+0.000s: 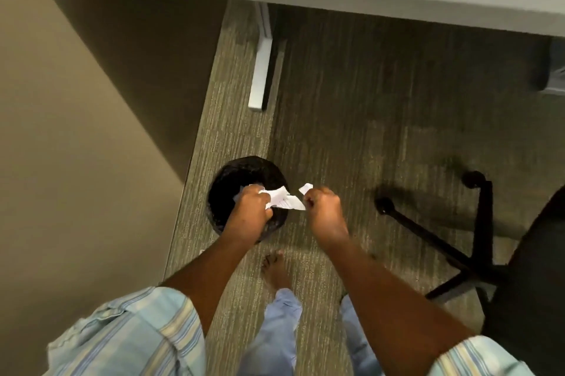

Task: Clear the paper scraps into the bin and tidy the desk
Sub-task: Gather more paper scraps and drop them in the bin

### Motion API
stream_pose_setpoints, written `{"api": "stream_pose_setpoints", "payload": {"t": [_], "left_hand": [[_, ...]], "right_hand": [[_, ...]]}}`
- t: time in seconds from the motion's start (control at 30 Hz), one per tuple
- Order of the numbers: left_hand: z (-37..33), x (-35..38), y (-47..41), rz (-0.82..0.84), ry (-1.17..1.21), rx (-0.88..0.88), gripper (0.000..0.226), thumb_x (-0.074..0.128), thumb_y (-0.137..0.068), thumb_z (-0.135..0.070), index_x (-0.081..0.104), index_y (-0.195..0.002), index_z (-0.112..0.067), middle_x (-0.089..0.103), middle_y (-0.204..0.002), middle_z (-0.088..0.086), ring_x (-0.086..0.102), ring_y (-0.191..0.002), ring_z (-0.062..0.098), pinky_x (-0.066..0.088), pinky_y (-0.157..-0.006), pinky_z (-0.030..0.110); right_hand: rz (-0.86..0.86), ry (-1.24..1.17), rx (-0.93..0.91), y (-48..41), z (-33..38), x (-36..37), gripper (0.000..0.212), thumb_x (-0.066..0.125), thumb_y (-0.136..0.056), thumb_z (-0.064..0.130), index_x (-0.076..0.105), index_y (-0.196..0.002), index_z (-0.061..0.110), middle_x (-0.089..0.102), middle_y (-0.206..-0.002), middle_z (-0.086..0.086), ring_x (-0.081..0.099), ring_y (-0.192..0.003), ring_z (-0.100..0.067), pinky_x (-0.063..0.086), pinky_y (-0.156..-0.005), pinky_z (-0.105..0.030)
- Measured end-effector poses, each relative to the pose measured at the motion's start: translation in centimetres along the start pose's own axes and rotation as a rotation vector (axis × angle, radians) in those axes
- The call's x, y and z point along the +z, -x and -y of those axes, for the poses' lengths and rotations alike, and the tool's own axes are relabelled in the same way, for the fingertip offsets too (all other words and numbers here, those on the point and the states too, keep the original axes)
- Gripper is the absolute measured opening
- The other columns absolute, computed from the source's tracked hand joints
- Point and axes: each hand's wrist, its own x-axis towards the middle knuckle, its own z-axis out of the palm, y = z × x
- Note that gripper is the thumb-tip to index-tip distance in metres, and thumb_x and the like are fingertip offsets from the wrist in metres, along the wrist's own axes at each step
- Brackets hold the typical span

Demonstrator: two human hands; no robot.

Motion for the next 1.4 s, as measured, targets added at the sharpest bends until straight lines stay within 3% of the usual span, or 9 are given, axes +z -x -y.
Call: {"api": "stream_pose_setpoints", "payload": {"t": [0.2,0.37,0.47,0.67,0.73,0.87,1.0,1.27,1.4], "left_hand": [[7.1,1.0,-1.5,0.032,-0.034,-0.082,0.031,0.058,-0.086,-0.009,0.065,-0.114,0.003,0.059,-0.124,0.021,0.053,-0.117,0.03,0.036,-0.1,0.029],[11.9,3.6,-4.0,0.069,-0.056,-0.109,0.029,0.055,-0.086,-0.01,0.066,-0.112,-0.001,0.061,-0.123,0.015,0.054,-0.116,0.024,0.036,-0.101,0.027],[13.8,5.2,-5.0,0.076,-0.067,-0.1,0.029,0.053,-0.087,-0.009,0.065,-0.112,-0.002,0.058,-0.126,0.014,0.051,-0.119,0.023,0.035,-0.101,0.025],[15.8,7.3,-6.3,0.084,-0.072,-0.095,0.031,0.048,-0.091,-0.011,0.062,-0.118,-0.004,0.056,-0.13,0.012,0.048,-0.123,0.022,0.031,-0.103,0.025],[16.2,7.9,-6.5,0.084,-0.059,-0.094,0.03,0.049,-0.091,-0.011,0.063,-0.117,-0.005,0.057,-0.128,0.012,0.049,-0.121,0.022,0.033,-0.102,0.025],[17.0,8.9,-6.7,-0.009,-0.021,-0.107,0.024,0.054,-0.085,-0.002,0.068,-0.104,0.0,0.06,-0.112,0.02,0.055,-0.106,0.029,0.043,-0.088,0.029],[17.8,9.6,-6.8,-0.045,0.027,-0.136,0.033,0.063,-0.08,-0.001,0.065,-0.113,-0.004,0.058,-0.112,0.021,0.054,-0.107,0.033,0.049,-0.091,0.038],[18.1,10.5,-6.4,0.034,0.256,-0.131,0.058,0.079,-0.07,-0.006,0.06,-0.124,-0.013,0.059,-0.122,0.009,0.058,-0.108,0.025,0.043,-0.086,0.024],[17.3,10.5,-6.3,-0.023,0.262,-0.121,0.034,0.066,-0.083,-0.003,0.064,-0.117,-0.007,0.066,-0.115,0.011,0.062,-0.104,0.024,0.045,-0.088,0.024]], "right_hand": [[0.095,-0.014,-0.068,-1.9,2.4,8.4,0.011,0.057,-0.071,-0.01,0.064,-0.067,-0.002,0.061,-0.075,-0.019,0.058,-0.067,-0.03,0.036,-0.058,-0.031],[0.154,-0.025,-0.034,-4.1,1.6,14.2,0.01,0.057,-0.077,-0.007,0.066,-0.076,-0.004,0.063,-0.081,-0.021,0.06,-0.074,-0.032,0.046,-0.064,-0.037],[0.201,-0.027,-0.056,-5.0,1.1,16.7,0.015,0.054,-0.079,-0.003,0.061,-0.068,0.004,0.06,-0.072,-0.017,0.053,-0.069,-0.023,0.035,-0.06,-0.034],[0.162,-0.065,-0.082,-6.0,1.3,18.7,0.037,0.05,-0.074,-0.012,0.033,-0.053,0.014,0.034,-0.058,-0.002,0.037,-0.062,-0.017,0.019,-0.058,-0.027],[0.194,-0.059,-0.095,-6.3,1.2,19.3,0.031,0.05,-0.076,-0.011,0.038,-0.056,0.009,0.036,-0.062,-0.008,0.037,-0.064,-0.016,0.021,-0.059,-0.03],[0.247,-0.076,-0.029,-6.5,0.8,20.6,0.021,0.046,-0.088,-0.006,0.054,-0.07,0.002,0.052,-0.078,-0.015,0.049,-0.077,-0.022,0.027,-0.066,-0.02],[0.299,-0.024,-0.024,-6.8,0.5,21.2,0.024,0.046,-0.093,0.002,0.062,-0.11,-0.006,0.063,-0.109,-0.024,0.06,-0.102,-0.034,0.047,-0.087,-0.035],[0.389,-0.027,-0.056,-6.6,0.5,20.9,0.026,0.044,-0.09,-0.005,0.063,-0.108,-0.006,0.066,-0.109,-0.022,0.061,-0.104,-0.033,0.043,-0.087,-0.029],[0.37,-0.064,-0.065,-6.3,0.4,19.7,0.025,0.043,-0.09,-0.002,0.062,-0.107,-0.004,0.066,-0.098,-0.016,0.061,-0.093,-0.027,0.047,-0.082,-0.031]]}}
